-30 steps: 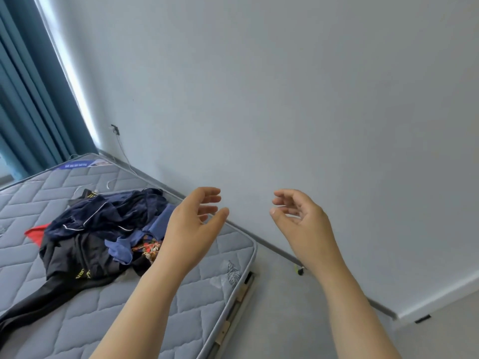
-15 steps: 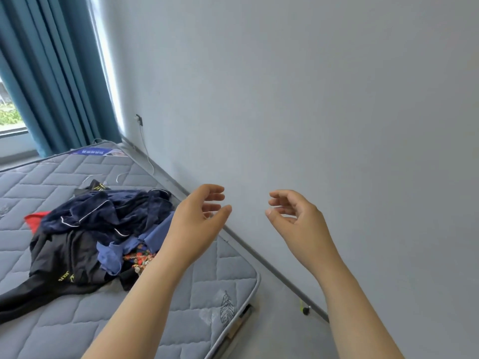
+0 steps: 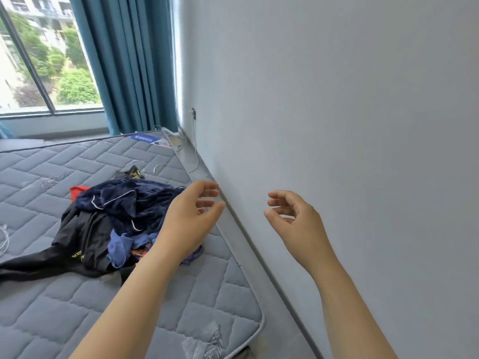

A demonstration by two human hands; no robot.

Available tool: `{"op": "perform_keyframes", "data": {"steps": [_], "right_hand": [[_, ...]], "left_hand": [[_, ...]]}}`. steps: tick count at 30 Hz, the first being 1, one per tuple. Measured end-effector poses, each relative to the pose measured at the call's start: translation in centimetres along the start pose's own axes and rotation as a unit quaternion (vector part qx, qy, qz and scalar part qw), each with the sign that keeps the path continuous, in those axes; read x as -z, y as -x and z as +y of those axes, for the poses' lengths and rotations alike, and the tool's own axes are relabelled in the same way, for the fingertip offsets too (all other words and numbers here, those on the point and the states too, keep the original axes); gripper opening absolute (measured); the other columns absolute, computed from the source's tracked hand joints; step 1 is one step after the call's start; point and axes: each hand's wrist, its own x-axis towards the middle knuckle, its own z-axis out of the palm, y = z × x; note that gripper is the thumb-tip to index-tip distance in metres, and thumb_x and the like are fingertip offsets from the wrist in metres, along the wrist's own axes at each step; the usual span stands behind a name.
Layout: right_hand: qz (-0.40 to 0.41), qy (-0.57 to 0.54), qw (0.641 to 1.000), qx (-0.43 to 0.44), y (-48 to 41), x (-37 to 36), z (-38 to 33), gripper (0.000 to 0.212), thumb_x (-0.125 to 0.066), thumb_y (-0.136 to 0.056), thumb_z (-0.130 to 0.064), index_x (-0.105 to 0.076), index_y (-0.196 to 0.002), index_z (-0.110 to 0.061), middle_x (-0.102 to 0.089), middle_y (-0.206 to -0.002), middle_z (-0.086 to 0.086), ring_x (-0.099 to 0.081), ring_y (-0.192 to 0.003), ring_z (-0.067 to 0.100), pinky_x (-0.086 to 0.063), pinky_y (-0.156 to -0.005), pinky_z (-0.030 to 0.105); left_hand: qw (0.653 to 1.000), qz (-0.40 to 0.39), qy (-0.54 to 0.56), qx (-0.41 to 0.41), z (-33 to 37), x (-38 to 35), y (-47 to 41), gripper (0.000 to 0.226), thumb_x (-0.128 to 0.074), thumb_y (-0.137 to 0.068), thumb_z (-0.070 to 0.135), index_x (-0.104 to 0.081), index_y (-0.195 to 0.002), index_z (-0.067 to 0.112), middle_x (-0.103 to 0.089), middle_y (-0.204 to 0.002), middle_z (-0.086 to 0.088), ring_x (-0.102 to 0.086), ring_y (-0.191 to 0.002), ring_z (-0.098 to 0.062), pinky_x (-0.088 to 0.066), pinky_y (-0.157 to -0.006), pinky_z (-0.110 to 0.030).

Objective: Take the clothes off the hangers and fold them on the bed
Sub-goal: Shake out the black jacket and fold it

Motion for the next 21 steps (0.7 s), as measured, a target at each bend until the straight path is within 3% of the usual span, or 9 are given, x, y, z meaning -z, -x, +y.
{"op": "perform_keyframes", "data": {"steps": [6, 13, 21], "right_hand": [[-0.109, -0.014, 0.993, 0.030, -7.2, 1.6, 2.7, 0.024, -0.064, -0.090, -0.022, -0.061, -0.113, -0.030, -0.063, -0.102, -0.016, -0.059, -0.091, -0.004, -0.047, -0.076, 0.007], [-0.230, -0.033, 0.971, 0.048, -10.2, -3.3, 3.7, 0.026, -0.064, -0.089, -0.015, -0.059, -0.107, -0.033, -0.063, -0.102, -0.013, -0.061, -0.093, 0.002, -0.047, -0.073, 0.005], [-0.301, 0.011, 0.953, 0.034, -10.2, -11.2, 6.1, 0.026, -0.064, -0.088, -0.015, -0.061, -0.108, -0.030, -0.063, -0.103, -0.014, -0.058, -0.089, -0.005, -0.046, -0.073, 0.006]], "left_hand": [[0.994, 0.099, -0.024, 0.050, 0.0, -3.7, -2.0, 0.028, -0.067, -0.086, 0.017, -0.060, -0.108, 0.033, -0.065, -0.103, 0.016, -0.063, -0.093, -0.003, -0.053, -0.090, -0.035], [0.975, 0.188, -0.042, 0.112, -3.2, -2.1, -1.7, 0.031, -0.067, -0.086, 0.015, -0.057, -0.100, 0.040, -0.064, -0.103, 0.014, -0.064, -0.093, -0.004, -0.052, -0.086, -0.028], [0.962, 0.203, -0.030, 0.181, -10.9, 0.7, -0.9, 0.028, -0.066, -0.085, 0.016, -0.059, -0.099, 0.038, -0.064, -0.102, 0.014, -0.063, -0.092, -0.008, -0.054, -0.081, -0.031]]}}
